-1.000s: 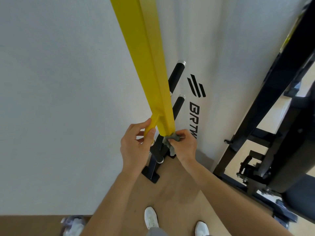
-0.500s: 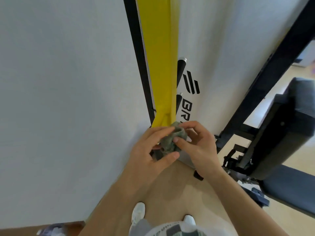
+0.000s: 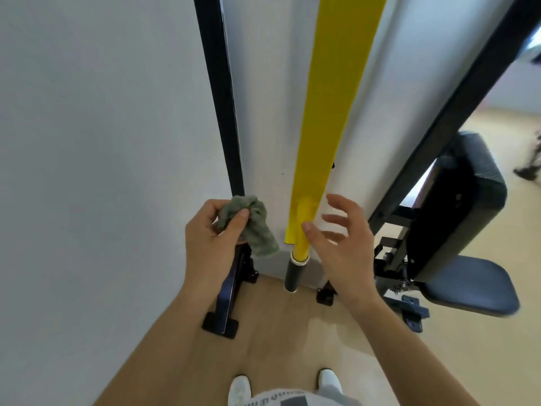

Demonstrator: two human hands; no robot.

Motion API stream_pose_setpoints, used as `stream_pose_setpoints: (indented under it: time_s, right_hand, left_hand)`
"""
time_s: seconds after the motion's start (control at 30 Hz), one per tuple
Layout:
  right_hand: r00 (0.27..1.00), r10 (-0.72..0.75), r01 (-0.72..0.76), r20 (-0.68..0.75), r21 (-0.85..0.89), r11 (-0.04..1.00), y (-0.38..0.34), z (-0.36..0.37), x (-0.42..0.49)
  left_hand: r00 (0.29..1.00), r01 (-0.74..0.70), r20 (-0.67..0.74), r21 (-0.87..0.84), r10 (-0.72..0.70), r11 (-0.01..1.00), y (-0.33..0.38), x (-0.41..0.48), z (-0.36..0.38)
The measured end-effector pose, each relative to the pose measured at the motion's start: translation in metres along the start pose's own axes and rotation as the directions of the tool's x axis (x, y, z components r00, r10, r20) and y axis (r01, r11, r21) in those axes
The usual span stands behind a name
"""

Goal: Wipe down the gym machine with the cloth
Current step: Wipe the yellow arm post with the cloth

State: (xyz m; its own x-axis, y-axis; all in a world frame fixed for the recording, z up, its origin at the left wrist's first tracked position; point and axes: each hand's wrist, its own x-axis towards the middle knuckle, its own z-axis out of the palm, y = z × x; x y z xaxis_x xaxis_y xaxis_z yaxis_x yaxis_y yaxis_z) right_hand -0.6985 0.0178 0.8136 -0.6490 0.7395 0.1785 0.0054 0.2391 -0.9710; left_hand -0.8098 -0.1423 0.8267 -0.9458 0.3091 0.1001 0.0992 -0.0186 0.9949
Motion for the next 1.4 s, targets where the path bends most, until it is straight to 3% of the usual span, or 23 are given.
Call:
stream_pose_setpoints:
  time_s: [0.2,0.37,0.47,0.57,0.63,0.9,1.07,1.23,1.4]
  right_hand:
    - [0.997,-0.076,0.074,-0.01,-0.125,0.989,-0.005,0.028,0.003]
    - [0.994,-0.104,0.098,-0.013,-0.233,0.967,0.003,0.032,0.001]
    - [0.994,-0.109,0.099,-0.028,-0.238,0.966,0.007,0.032,0.001]
    - [0.994,-0.105,0.097,-0.018,-0.247,0.964,0.007,0.03,0.001]
    - [0.995,-0.095,0.085,-0.028,-0.25,0.965,0.005,0.029,0.003]
    - [0.995,-0.071,0.052,-0.066,-0.263,0.964,0.013,0.027,0.004]
    - [0.994,-0.076,0.051,-0.076,-0.291,0.955,0.014,0.024,0.004]
    - [0.994,-0.068,0.042,-0.085,-0.281,0.959,0.017,0.019,0.002]
    - [0.995,-0.053,0.029,-0.08,-0.28,0.959,0.017,0.012,0.002]
  left_hand:
    - [0.972,-0.032,0.231,-0.024,0.036,0.999,-0.016,0.052,0.021]
    - [0.869,0.003,0.484,-0.213,0.102,0.977,-0.015,0.062,0.037]
    - [0.82,-0.109,0.521,-0.261,0.235,0.959,-0.011,0.072,0.038]
    - [0.78,-0.294,0.527,-0.165,0.336,0.941,-0.011,0.085,0.043]
    - [0.778,-0.316,0.55,-0.074,0.303,0.946,-0.018,0.089,0.047]
    - [0.808,-0.169,0.583,0.093,0.083,0.981,-0.073,0.085,0.053]
    - [0.803,-0.237,0.589,0.177,0.091,0.955,-0.104,0.077,0.059]
    - [0.82,-0.184,0.572,0.295,-0.019,0.937,-0.134,0.063,0.067]
    - [0.789,-0.126,0.61,0.274,-0.071,0.953,-0.142,0.064,0.074]
